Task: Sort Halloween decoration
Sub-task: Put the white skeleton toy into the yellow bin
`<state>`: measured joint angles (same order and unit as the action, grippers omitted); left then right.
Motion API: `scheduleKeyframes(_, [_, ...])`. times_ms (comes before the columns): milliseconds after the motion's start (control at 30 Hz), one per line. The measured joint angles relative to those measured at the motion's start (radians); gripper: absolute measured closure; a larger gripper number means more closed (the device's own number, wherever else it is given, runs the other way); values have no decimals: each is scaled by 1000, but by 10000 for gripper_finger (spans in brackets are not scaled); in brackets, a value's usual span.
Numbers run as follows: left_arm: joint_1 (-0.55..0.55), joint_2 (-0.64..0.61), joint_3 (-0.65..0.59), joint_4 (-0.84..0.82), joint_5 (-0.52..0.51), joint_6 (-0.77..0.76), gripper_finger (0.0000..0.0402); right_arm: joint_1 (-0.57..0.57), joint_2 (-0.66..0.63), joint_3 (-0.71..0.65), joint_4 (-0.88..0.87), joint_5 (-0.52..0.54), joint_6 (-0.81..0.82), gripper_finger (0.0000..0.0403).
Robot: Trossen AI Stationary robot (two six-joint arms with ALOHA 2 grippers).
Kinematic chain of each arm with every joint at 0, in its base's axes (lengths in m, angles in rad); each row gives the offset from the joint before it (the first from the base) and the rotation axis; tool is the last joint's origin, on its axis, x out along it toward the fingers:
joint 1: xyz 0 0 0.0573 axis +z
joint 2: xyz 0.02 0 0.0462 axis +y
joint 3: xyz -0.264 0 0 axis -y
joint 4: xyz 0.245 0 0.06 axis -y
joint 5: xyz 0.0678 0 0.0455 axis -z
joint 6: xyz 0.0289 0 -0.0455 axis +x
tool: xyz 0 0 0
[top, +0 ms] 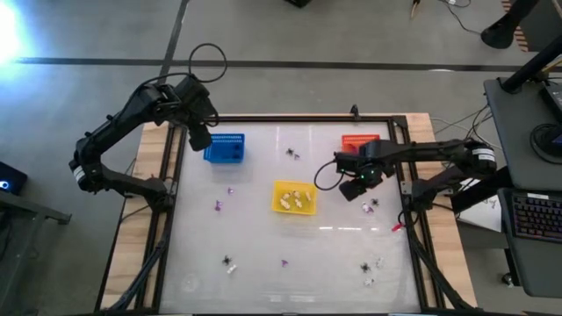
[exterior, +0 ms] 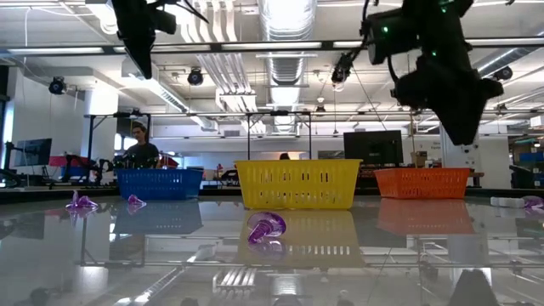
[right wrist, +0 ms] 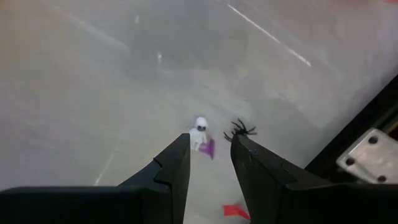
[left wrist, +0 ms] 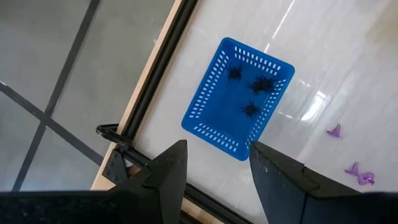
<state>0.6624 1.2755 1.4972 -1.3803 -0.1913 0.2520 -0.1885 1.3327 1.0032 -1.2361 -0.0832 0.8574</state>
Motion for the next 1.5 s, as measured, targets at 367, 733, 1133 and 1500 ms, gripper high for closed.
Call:
scheduleKeyframes(367, [0, 0, 8, 1, 0, 0, 244, 40, 0, -175, 221, -95, 114, 287])
scheduleKeyframes(733, [0, 0, 8, 2, 0, 0, 244, 67, 0, -231, 254, -101, 140, 287])
scheduleKeyframes(1133, [0, 0, 8, 4, 0, 0, 244, 67, 5, -340, 356, -107, 169, 287])
scheduleKeyframes(1500, [0, 0, 8, 6, 0, 0, 244, 75, 4, -383, 423, -112, 181, 336])
